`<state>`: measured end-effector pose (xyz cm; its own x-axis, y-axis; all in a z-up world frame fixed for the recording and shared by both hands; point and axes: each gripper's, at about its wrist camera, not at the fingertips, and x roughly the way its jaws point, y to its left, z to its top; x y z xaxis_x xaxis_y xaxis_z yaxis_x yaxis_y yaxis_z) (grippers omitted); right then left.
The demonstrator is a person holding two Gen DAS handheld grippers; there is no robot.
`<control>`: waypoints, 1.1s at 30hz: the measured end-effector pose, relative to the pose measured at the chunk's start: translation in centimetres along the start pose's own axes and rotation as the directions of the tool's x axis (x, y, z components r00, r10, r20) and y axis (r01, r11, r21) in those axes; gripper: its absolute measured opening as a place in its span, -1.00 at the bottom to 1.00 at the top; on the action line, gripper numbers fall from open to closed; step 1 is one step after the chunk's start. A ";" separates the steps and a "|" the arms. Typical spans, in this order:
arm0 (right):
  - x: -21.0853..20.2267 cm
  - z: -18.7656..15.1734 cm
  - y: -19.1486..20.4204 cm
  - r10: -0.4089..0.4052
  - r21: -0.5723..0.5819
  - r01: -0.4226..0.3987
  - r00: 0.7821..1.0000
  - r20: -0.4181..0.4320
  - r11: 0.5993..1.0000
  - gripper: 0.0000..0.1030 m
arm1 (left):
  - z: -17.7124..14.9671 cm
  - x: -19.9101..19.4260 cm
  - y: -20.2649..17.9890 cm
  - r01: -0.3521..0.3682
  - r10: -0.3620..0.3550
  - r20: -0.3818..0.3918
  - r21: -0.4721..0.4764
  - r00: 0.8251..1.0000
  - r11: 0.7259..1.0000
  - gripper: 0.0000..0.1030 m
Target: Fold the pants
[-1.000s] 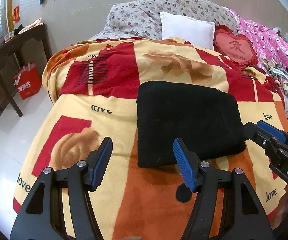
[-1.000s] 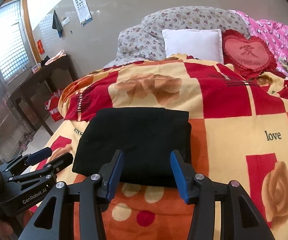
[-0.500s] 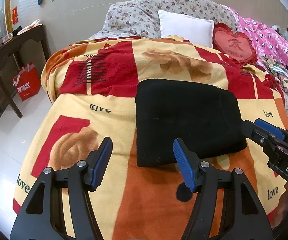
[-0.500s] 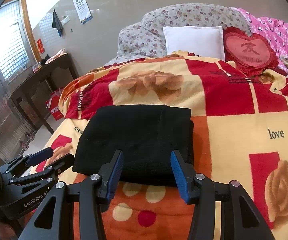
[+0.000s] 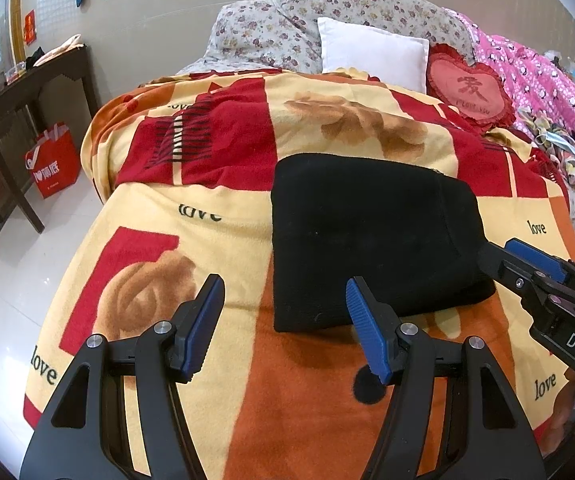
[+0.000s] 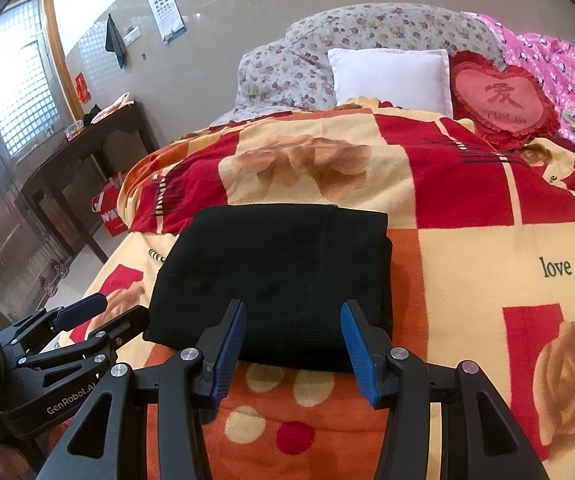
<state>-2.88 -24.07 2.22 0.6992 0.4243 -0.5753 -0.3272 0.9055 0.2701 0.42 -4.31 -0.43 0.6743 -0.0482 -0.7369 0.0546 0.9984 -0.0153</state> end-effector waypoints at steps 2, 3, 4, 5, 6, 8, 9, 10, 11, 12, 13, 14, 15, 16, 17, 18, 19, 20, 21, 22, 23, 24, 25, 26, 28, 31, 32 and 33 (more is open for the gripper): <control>0.0 0.0 -0.1 0.001 0.001 -0.001 1.000 -0.001 1.000 -0.08 | 0.0 0.0 0.0 0.000 0.000 0.001 -0.001 1.000 1.000 0.23; 0.0 0.0 -0.1 0.001 0.001 -0.001 1.000 -0.001 1.000 -0.08 | 0.0 0.1 0.0 0.001 -0.001 0.000 -0.003 1.000 1.000 0.23; 0.0 0.0 -0.1 0.000 0.001 0.000 1.000 -0.001 1.000 -0.08 | 0.0 0.2 0.1 0.000 0.000 -0.001 -0.004 1.000 1.000 0.23; 0.1 0.0 -0.1 0.000 0.002 0.000 1.000 -0.001 1.000 -0.08 | 0.0 0.2 0.1 0.000 0.000 -0.002 -0.005 1.000 1.000 0.23; 0.1 0.0 -0.1 0.001 0.000 -0.001 1.000 -0.002 1.000 -0.08 | 0.0 0.3 0.1 0.000 0.000 -0.002 -0.007 1.000 1.000 0.23; 0.1 0.0 0.0 0.000 0.000 0.000 1.000 -0.002 1.000 -0.08 | -0.1 0.4 0.2 0.000 0.000 -0.003 -0.010 1.000 1.000 0.23; 0.1 0.0 -0.1 0.000 -0.001 0.000 1.000 -0.003 1.000 -0.07 | -0.1 0.4 0.2 0.000 0.000 -0.005 -0.012 1.000 1.000 0.23; 0.1 0.0 -0.1 0.001 -0.001 -0.001 1.000 -0.004 1.000 -0.07 | -0.1 0.4 0.2 0.000 0.000 -0.006 -0.012 1.000 1.000 0.23; 0.1 0.0 -0.1 0.002 -0.001 -0.002 1.000 -0.005 1.000 -0.07 | 0.0 0.4 0.2 -0.001 0.001 -0.007 -0.013 1.000 1.000 0.23; 0.1 0.0 -0.1 0.002 -0.001 -0.002 1.000 -0.005 1.000 -0.07 | 0.0 0.4 0.2 -0.001 0.001 -0.008 -0.014 1.000 1.000 0.23; 0.1 0.0 -0.1 0.002 -0.001 -0.002 1.000 -0.004 1.000 -0.07 | 0.0 0.4 0.2 -0.001 0.001 -0.009 -0.014 1.000 1.000 0.23; 0.1 0.0 -0.1 0.002 0.000 -0.002 1.000 -0.005 1.000 -0.07 | 0.0 0.4 0.2 -0.001 0.001 -0.008 -0.014 1.000 1.000 0.23; 0.2 0.0 -0.1 0.002 0.000 -0.002 1.000 -0.006 1.000 -0.07 | 0.0 0.4 0.2 -0.002 0.001 -0.008 -0.013 1.000 1.000 0.23; 0.2 0.0 -0.1 0.002 0.000 -0.002 1.000 -0.006 1.000 -0.07 | 0.0 0.4 0.2 -0.002 0.002 -0.008 -0.013 1.000 1.000 0.23; 0.2 0.0 -0.2 0.001 0.001 -0.001 1.000 -0.007 1.000 -0.07 | 0.0 0.4 0.2 -0.002 0.001 -0.009 -0.013 1.000 1.000 0.23; 0.2 0.0 -0.2 0.001 0.001 -0.001 1.000 -0.009 1.000 -0.07 | 0.0 0.4 0.2 -0.002 0.002 -0.011 -0.013 1.000 1.000 0.23; 0.2 -0.1 -0.2 0.002 0.001 -0.002 1.000 -0.010 1.000 -0.07 | 0.0 0.4 0.2 -0.002 0.002 -0.011 -0.013 1.000 1.000 0.23; 0.3 -0.1 -0.2 0.002 0.001 -0.002 1.000 -0.012 1.000 -0.07 | 0.0 0.5 0.2 -0.002 0.002 -0.012 -0.012 1.000 1.000 0.23; 0.3 -0.2 -0.2 0.002 0.002 -0.002 1.000 -0.013 1.000 -0.07 | 0.0 0.5 0.2 -0.002 0.002 -0.013 -0.011 1.000 1.000 0.23; 0.2 -0.2 -0.2 0.002 0.002 -0.002 1.000 -0.013 1.000 -0.07 | 0.0 0.5 0.2 -0.002 0.001 -0.012 -0.011 1.000 1.000 0.23; 0.2 -0.2 -0.2 0.002 0.002 -0.002 1.000 -0.013 1.000 -0.07 | 0.0 0.5 0.2 -0.002 0.002 -0.012 -0.012 1.000 1.000 0.23; 0.2 -0.2 -0.2 0.001 0.001 -0.001 1.000 -0.013 1.000 -0.07 | 0.0 0.5 0.2 -0.002 0.002 -0.012 -0.012 1.000 1.000 0.23; 0.2 -0.2 -0.2 0.001 0.001 -0.001 1.000 -0.013 1.000 -0.07 | 0.0 0.5 0.2 -0.002 0.002 -0.013 -0.012 1.000 1.000 0.23; 0.2 -0.2 -0.2 0.001 0.002 -0.001 1.000 -0.014 1.000 -0.07 | 0.0 0.5 0.2 -0.002 0.002 -0.013 -0.012 1.000 1.000 0.23; 0.3 -0.2 -0.1 0.002 0.001 -0.002 1.000 -0.017 1.000 -0.07 | 0.0 0.5 0.2 -0.002 0.001 -0.014 -0.012 1.000 1.000 0.23; 0.4 -0.3 -0.1 0.004 -0.001 -0.004 1.000 -0.021 1.000 -0.07 | -0.1 0.5 0.1 -0.002 0.002 -0.017 -0.009 1.000 1.000 0.23; 0.4 -0.4 -0.1 0.004 -0.002 -0.004 1.000 -0.022 1.000 -0.07 | -0.1 0.5 0.1 -0.002 0.002 -0.016 -0.009 1.000 1.000 0.23; 0.5 -0.3 -0.1 0.003 -0.003 -0.003 1.000 -0.022 1.000 -0.07 | -0.1 0.5 0.1 -0.001 0.001 -0.017 -0.010 1.000 1.000 0.23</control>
<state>-2.74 -23.93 1.66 0.6838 0.4273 -0.5915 -0.3318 0.9040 0.2695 0.73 -4.25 -0.89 0.6620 -0.0466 -0.7481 0.0465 0.9987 -0.0210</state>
